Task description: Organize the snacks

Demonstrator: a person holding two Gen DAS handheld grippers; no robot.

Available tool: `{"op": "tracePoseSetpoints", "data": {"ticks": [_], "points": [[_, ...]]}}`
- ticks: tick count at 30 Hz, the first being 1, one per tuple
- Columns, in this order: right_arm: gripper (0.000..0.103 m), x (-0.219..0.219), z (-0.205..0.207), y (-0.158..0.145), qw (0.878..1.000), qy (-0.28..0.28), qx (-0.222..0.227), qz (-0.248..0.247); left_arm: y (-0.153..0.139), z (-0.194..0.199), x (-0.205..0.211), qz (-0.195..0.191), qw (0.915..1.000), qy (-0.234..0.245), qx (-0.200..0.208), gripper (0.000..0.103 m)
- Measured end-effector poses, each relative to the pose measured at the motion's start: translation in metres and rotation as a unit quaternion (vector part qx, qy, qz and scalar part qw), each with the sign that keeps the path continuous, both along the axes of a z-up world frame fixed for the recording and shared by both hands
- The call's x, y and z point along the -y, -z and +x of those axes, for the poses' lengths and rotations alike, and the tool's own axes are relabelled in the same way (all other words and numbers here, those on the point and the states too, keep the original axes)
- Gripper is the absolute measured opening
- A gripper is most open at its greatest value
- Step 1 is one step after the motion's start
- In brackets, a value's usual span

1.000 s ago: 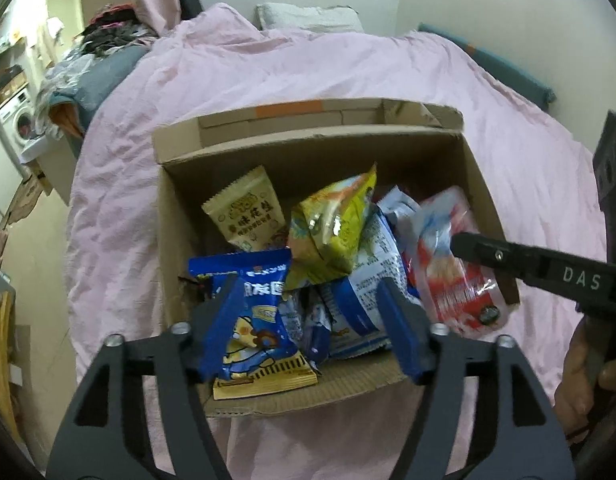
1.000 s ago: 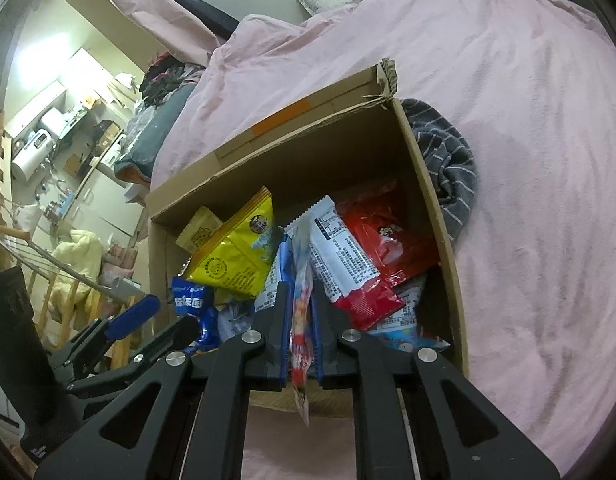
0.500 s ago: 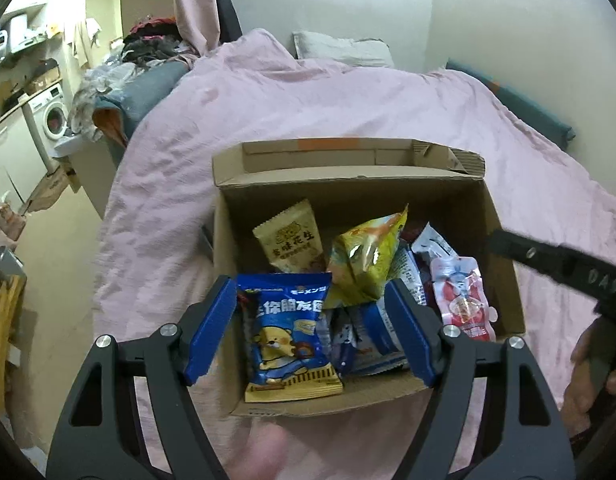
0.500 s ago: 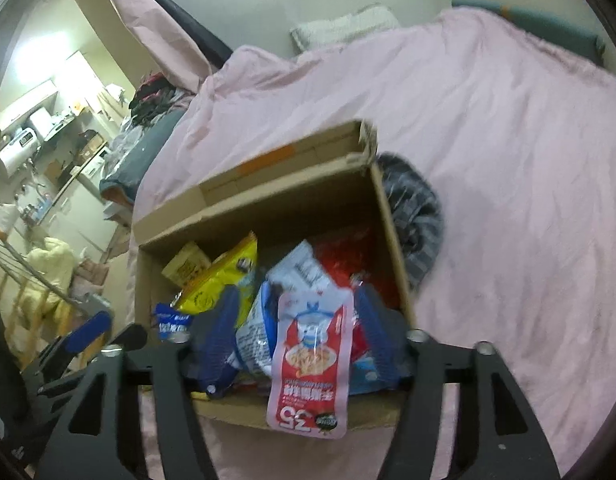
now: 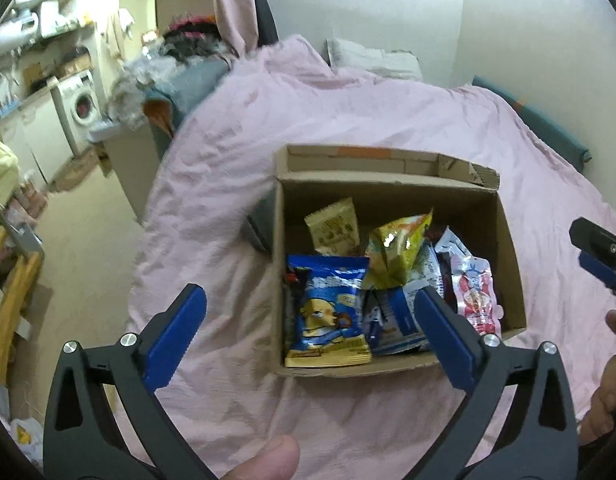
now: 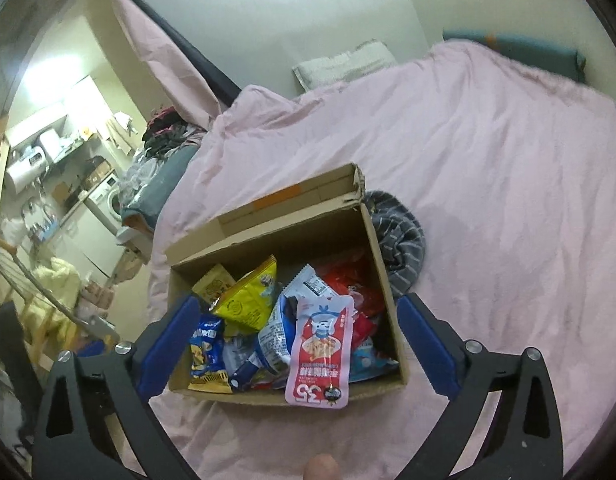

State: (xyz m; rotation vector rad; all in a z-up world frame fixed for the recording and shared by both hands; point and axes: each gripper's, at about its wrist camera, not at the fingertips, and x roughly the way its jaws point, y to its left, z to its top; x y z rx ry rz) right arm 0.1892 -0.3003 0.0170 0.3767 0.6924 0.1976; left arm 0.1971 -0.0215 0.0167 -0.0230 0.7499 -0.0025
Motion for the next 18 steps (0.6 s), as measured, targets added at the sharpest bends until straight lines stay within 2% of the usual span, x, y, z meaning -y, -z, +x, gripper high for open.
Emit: {"op": "tracePoseSetpoints", "data": {"ticks": [5, 18], "points": [[0.103, -0.009, -0.024, -0.004, 1.0, -0.002, 0.015, -0.027, -0.01, -0.024, -0.004, 0.017, 0.9996, 0.003, 0.021, 0.103], [0.103, -0.024, -0.082, 0.001, 0.997, -0.002, 0.026, -0.069, -0.009, -0.08, -0.017, 0.008, 0.9997, 0.002, 0.024, 0.103]]}}
